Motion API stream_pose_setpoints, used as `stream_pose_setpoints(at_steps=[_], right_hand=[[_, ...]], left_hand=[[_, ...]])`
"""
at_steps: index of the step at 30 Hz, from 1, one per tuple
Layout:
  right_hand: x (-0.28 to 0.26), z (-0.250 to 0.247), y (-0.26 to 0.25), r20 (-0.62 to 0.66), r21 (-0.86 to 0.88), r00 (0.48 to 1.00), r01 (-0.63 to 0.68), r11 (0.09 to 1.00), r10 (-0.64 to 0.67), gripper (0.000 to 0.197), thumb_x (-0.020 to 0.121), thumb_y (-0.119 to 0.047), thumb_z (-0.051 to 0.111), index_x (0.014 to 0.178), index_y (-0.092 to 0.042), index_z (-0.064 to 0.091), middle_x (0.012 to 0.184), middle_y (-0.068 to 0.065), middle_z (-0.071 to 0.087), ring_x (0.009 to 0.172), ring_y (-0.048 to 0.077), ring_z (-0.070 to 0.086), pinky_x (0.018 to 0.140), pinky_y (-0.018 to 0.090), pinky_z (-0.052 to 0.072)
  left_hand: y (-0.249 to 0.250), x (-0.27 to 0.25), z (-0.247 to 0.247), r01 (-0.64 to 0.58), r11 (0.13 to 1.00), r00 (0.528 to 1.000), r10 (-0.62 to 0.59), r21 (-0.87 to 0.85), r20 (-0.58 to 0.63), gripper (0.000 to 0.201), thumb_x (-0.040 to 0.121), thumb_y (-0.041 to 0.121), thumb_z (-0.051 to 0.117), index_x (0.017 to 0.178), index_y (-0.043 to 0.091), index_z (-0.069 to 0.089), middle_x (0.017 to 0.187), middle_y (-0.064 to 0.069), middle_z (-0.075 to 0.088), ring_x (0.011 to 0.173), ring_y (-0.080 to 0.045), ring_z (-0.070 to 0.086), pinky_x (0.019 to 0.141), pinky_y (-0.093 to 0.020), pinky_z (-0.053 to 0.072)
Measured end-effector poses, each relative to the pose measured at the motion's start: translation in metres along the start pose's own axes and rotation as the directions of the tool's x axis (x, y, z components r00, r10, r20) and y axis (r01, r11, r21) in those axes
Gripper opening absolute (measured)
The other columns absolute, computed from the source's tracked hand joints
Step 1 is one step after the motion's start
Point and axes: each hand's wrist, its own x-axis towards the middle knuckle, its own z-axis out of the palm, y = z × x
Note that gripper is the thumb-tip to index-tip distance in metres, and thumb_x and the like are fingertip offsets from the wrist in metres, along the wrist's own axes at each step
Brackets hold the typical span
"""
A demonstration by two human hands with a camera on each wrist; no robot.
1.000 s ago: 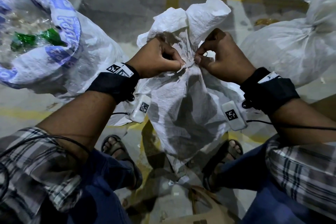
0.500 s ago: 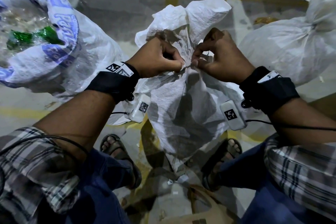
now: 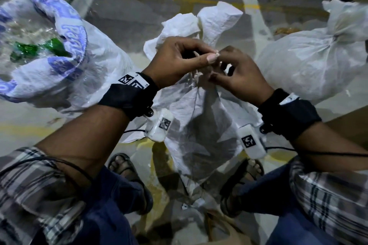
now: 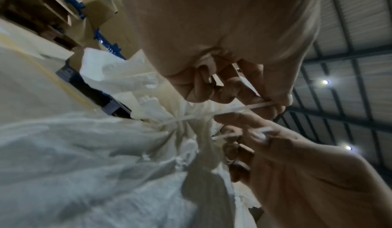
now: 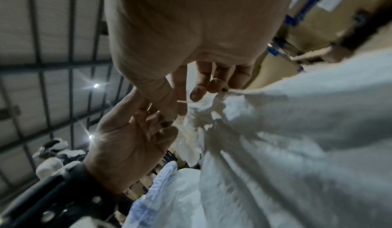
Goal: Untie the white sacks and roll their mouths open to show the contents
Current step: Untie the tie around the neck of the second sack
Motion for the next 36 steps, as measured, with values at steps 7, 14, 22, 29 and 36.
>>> stream_pose_setpoints(at_steps=[7,14,22,29,36], right_hand=[[0.001,0.010,-0.007,-0.053,0.324,0.992,-0.094,0.941,0.117,0.017,0.081,-0.004,0.080,0.097,-0.008,0.076,0.096,0.028,0.065,0.079,0.018,0.052,0.073,0.028,0.041],[0.005,-0.006,-0.007,-0.193,0.659,0.932,-0.109,0.744,0.307,0.014,0.079,-0.003,0.063,0.070,-0.009,0.073,0.073,-0.002,0.071,0.069,0.002,0.062,0.061,0.013,0.043],[0.009,-0.041,0.005,-0.322,0.751,0.902,0.059,0.658,0.286,0.014,0.099,-0.016,0.057,0.087,-0.010,0.061,0.091,0.012,0.065,0.072,0.021,0.054,0.057,0.030,0.036],[0.005,-0.030,0.006,-0.281,0.561,0.929,-0.044,0.827,0.240,0.018,0.099,-0.013,0.063,0.111,-0.001,0.070,0.102,0.017,0.074,0.081,0.026,0.069,0.061,0.037,0.050],[-0.003,-0.038,0.016,-0.312,0.508,0.879,-0.168,0.845,0.362,0.016,0.092,-0.019,0.071,0.093,-0.005,0.078,0.087,0.012,0.074,0.066,0.012,0.062,0.052,0.027,0.045]], left_hand=[[0.001,0.008,0.006,-0.031,0.999,0.996,0.028,-0.032,-0.084,0.019,0.094,0.006,0.068,0.112,0.002,0.071,0.103,-0.015,0.071,0.096,-0.018,0.067,0.085,-0.027,0.053],[-0.019,0.000,-0.012,0.058,0.952,0.993,-0.085,0.301,0.078,0.019,0.096,0.016,0.067,0.113,0.012,0.076,0.104,-0.004,0.077,0.096,-0.019,0.072,0.086,-0.030,0.055],[-0.026,-0.001,-0.015,0.072,0.923,0.997,-0.069,0.377,-0.020,0.012,0.090,0.032,0.075,0.095,0.022,0.079,0.084,0.012,0.077,0.072,0.001,0.066,0.067,-0.014,0.047],[-0.010,0.011,0.016,0.050,0.967,0.993,-0.021,0.248,-0.118,0.014,0.089,0.028,0.077,0.092,0.014,0.079,0.083,0.002,0.077,0.079,-0.015,0.073,0.073,-0.027,0.057],[0.006,0.026,0.051,0.109,0.993,0.972,-0.096,0.049,-0.216,0.010,0.083,0.026,0.082,0.087,0.017,0.079,0.082,-0.005,0.078,0.081,-0.020,0.076,0.084,-0.041,0.062]])
